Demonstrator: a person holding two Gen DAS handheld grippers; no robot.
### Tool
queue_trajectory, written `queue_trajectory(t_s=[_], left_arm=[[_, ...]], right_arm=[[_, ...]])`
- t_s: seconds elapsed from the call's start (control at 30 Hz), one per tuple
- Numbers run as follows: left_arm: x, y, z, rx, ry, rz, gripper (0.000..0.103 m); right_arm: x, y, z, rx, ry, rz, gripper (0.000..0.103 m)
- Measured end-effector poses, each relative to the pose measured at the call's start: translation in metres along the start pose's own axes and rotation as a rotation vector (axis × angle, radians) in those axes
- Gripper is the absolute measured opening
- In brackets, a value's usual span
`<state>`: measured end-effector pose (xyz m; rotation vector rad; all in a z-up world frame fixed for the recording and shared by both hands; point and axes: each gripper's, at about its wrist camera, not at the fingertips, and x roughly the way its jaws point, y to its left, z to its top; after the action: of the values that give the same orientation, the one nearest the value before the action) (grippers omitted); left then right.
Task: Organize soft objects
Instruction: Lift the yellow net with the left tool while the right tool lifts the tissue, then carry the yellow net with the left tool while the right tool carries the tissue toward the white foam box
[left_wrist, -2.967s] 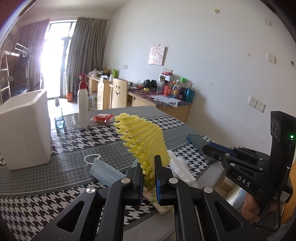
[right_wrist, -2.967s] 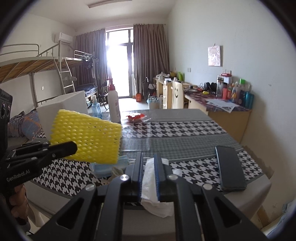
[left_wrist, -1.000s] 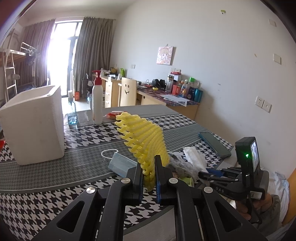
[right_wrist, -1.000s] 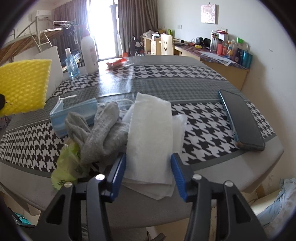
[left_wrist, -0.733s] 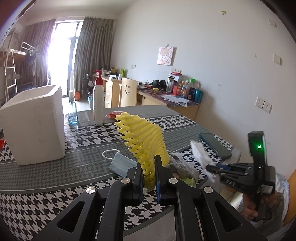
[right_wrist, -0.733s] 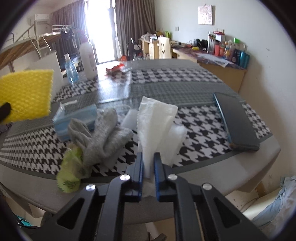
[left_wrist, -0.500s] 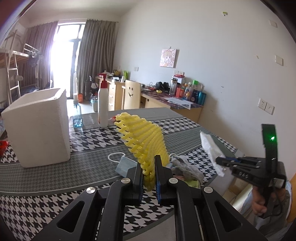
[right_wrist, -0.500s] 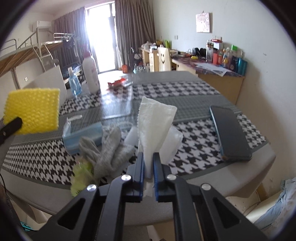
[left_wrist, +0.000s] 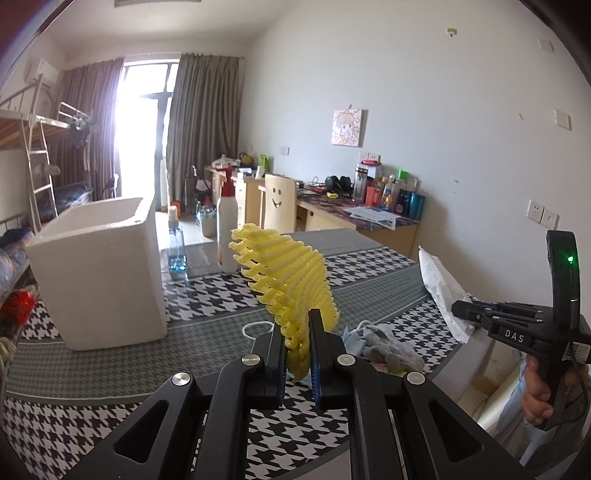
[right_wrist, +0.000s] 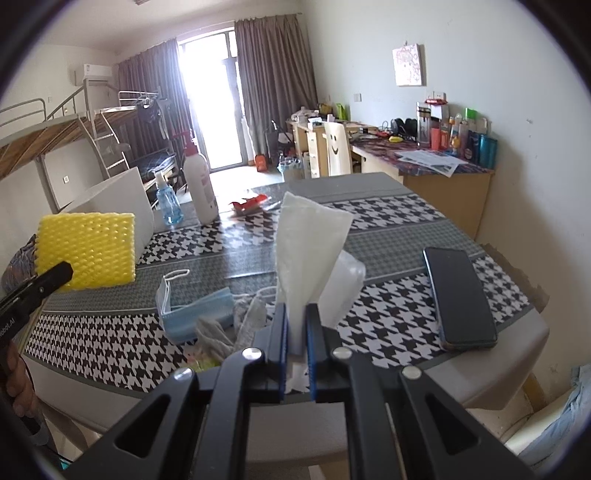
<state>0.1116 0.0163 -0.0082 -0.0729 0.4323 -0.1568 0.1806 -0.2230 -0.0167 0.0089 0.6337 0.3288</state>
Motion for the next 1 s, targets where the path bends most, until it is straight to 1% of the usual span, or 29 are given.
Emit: queue_trajectory(t_s=[0.47, 0.7, 1.0], left_arm=[[-0.011, 0.005, 0.017, 0.033, -0.04, 0.052, 0.011], [-0.012, 0.011, 0.028, 0.048, -0.059, 0.062, 0.011], [-0.011, 0.016, 0.035, 0.059, -0.083, 0.141, 0.011]], right_arm=[[-0.008, 0.038, 0.02, -0.087, -0.09, 0.097, 0.012], [-0.006, 0.059, 0.033, -0.12, -0.129, 0.114, 0.012], [0.002, 0.084, 0.047, -0.151, -0.145, 0.168, 0.012]])
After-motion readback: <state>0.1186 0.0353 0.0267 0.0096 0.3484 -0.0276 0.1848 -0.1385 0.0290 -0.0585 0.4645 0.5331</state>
